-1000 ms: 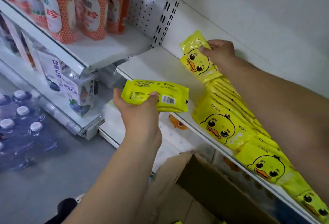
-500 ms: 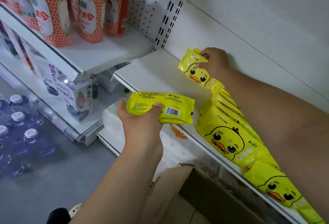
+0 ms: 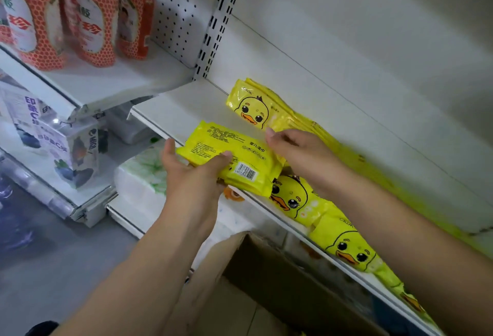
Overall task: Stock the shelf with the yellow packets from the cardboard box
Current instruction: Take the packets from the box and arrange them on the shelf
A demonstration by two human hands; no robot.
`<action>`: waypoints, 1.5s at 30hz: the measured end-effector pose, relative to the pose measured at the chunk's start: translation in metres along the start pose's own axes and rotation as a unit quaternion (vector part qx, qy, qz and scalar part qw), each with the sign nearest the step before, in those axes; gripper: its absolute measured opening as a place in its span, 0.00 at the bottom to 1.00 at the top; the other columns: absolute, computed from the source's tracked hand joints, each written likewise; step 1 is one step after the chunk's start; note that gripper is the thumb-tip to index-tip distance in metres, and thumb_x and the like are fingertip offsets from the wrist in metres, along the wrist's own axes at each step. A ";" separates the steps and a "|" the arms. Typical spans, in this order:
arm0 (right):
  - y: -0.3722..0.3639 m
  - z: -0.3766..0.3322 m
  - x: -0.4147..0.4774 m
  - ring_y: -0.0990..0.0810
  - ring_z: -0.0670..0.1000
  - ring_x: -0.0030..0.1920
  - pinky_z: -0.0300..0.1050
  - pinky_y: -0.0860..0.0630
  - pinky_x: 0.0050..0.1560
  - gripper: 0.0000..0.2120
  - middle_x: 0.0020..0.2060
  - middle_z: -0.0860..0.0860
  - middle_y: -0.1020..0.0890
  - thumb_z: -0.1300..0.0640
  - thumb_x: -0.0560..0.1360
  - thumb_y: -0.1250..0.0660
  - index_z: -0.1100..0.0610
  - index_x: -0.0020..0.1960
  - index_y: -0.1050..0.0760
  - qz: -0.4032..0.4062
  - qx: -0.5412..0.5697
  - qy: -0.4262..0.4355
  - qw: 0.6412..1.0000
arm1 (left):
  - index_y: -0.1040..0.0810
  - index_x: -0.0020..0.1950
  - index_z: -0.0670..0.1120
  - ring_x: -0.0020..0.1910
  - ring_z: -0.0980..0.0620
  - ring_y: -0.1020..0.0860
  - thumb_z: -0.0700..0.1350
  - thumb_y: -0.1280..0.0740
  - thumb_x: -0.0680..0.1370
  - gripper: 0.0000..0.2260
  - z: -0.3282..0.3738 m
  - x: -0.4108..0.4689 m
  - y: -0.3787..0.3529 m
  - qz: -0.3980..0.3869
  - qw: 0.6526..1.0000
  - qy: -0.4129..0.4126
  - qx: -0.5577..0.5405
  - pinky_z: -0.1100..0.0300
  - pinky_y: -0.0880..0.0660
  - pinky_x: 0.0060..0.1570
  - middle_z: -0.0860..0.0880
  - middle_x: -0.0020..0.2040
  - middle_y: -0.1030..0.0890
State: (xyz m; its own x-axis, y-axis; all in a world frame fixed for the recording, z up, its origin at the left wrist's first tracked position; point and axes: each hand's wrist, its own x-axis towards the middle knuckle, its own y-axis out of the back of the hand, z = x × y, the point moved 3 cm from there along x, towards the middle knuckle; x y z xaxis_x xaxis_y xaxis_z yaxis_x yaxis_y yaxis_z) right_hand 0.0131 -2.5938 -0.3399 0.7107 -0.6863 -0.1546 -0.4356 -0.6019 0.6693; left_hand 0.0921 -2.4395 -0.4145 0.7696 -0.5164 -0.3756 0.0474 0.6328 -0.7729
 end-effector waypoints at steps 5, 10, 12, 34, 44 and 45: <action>-0.002 0.038 -0.064 0.15 0.55 0.56 0.57 0.19 0.57 0.25 0.55 0.54 0.15 0.54 0.68 0.24 0.58 0.64 0.23 -0.011 0.238 -0.066 0.969 | 0.37 0.79 0.46 0.51 0.44 0.14 0.41 0.28 0.79 0.30 -0.015 -0.018 0.001 -0.060 0.997 0.042 0.011 0.44 0.16 0.42 0.42 0.59 0.15; 0.011 0.065 -0.100 0.15 0.57 0.55 0.60 0.20 0.59 0.23 0.51 0.55 0.13 0.50 0.67 0.26 0.60 0.58 0.21 0.139 0.342 -0.049 0.928 | 0.17 0.56 0.48 0.49 0.48 0.13 0.55 0.33 0.82 0.13 -0.022 -0.036 0.007 -0.095 0.982 0.048 0.159 0.49 0.16 0.47 0.47 0.52 0.12; 0.013 0.074 -0.114 0.16 0.58 0.56 0.64 0.22 0.62 0.20 0.50 0.55 0.13 0.46 0.67 0.28 0.58 0.53 0.19 0.186 0.337 -0.046 0.922 | 0.16 0.52 0.46 0.45 0.48 0.14 0.54 0.34 0.82 0.13 -0.029 -0.046 0.008 -0.110 0.974 0.038 0.192 0.51 0.16 0.44 0.46 0.49 0.12; 0.003 0.078 -0.152 0.16 0.60 0.55 0.51 0.17 0.50 0.14 0.54 0.63 0.16 0.54 0.79 0.33 0.67 0.52 0.23 0.192 0.367 -0.056 0.908 | 0.20 0.61 0.40 0.50 0.49 0.13 0.50 0.42 0.87 0.16 -0.028 -0.050 0.005 -0.122 0.980 0.132 0.088 0.53 0.16 0.41 0.43 0.55 0.13; 0.034 0.072 -0.154 0.16 0.50 0.43 0.41 0.17 0.43 0.05 0.43 0.52 0.15 0.57 0.80 0.35 0.58 0.49 0.22 0.249 0.401 -0.041 0.881 | 0.23 0.63 0.34 0.51 0.42 0.14 0.38 0.36 0.83 0.11 -0.044 -0.071 0.006 -0.154 0.936 0.294 0.114 0.57 0.15 0.40 0.37 0.55 0.14; 0.035 0.073 -0.156 0.16 0.50 0.42 0.41 0.17 0.43 0.05 0.42 0.51 0.15 0.58 0.81 0.36 0.56 0.48 0.22 0.251 0.407 -0.040 0.877 | 0.24 0.64 0.32 0.55 0.39 0.15 0.37 0.36 0.83 0.12 -0.044 -0.072 0.005 -0.152 0.935 0.303 0.107 0.57 0.15 0.40 0.36 0.57 0.15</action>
State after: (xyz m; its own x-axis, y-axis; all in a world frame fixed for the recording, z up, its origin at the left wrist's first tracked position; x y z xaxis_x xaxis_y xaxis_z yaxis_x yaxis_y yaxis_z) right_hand -0.1532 -2.5382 -0.3454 0.2892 -0.9553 -0.0610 -0.9561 -0.2851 -0.0684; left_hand 0.0089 -2.4244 -0.4140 0.2009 -0.8823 -0.4257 0.3811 0.4707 -0.7957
